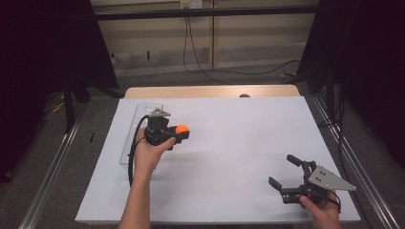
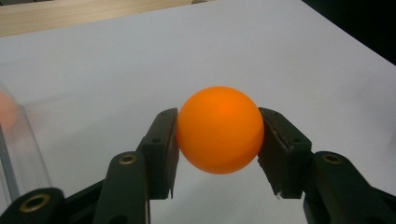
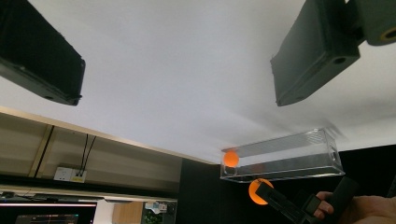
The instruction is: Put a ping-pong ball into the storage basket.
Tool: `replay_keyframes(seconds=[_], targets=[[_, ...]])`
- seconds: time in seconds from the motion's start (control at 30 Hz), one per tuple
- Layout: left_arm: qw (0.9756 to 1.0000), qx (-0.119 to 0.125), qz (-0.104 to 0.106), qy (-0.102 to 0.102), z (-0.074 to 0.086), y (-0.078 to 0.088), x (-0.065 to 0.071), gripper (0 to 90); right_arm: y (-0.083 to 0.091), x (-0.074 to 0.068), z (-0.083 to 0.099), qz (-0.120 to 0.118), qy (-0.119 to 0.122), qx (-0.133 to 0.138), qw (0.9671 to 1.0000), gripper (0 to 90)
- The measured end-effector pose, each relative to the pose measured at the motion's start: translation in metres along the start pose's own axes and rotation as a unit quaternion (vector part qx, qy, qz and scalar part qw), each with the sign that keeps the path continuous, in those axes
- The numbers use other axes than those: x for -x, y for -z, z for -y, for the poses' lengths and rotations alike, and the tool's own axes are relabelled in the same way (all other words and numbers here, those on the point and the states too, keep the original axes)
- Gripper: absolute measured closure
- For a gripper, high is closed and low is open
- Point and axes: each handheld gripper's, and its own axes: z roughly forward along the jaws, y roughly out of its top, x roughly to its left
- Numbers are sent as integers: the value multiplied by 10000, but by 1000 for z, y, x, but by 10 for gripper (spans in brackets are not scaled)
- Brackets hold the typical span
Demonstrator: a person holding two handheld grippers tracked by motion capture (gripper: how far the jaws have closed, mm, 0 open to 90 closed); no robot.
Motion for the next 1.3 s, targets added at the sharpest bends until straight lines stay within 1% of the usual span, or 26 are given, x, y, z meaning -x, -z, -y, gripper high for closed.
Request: replay_keyframes(seconds=[0.13,0.17,0.27,0.33,0.37,0.47,0.5,0.63,0.77,0.87,0.9,0.97,1.03,1.1,1.27,1.3], targets=[[10000,-2,-25,-7,0,2,-2,508,0,0,0,9,-3,3,10000,21],[10000,23,-43,23,0,2,-2,509,0,0,0,7,-3,3,10000,21],[10000,44,-68,30,0,3,-2,508,0,0,0,7,0,4,10000,21],[10000,20,-78,8,0,4,-3,508,0,0,0,6,-3,4,10000,21],[9999,38,-86,37,0,4,-3,509,0,0,0,6,0,4,10000,21],[9999,23,-100,21,0,5,-5,509,0,0,0,9,-7,4,10000,21],[9999,50,-103,52,0,5,-5,509,0,0,0,13,-7,5,10000,21],[9999,34,-118,35,1,7,-7,508,-1,0,0,3,4,-1,10000,21],[9998,65,-161,89,1,8,-9,508,0,0,0,12,-1,-5,10000,21],[9997,67,-201,91,2,10,-10,508,0,0,0,11,-1,-3,10000,21],[9998,47,-200,62,2,11,-11,509,0,0,0,12,-1,-5,10000,20],[9997,80,-217,102,2,11,-11,509,-1,0,0,13,-4,-6,10000,20],[9997,73,-224,76,2,13,-13,509,0,0,0,15,-5,-7,10000,20],[9996,100,-251,102,2,13,-13,509,-1,0,0,16,-12,-9,10000,20],[9996,92,-263,85,2,15,-14,509,-1,0,0,11,-5,-10,10000,20],[9995,126,-275,114,2,16,-14,508,0,0,0,17,-11,-11,10000,20]])
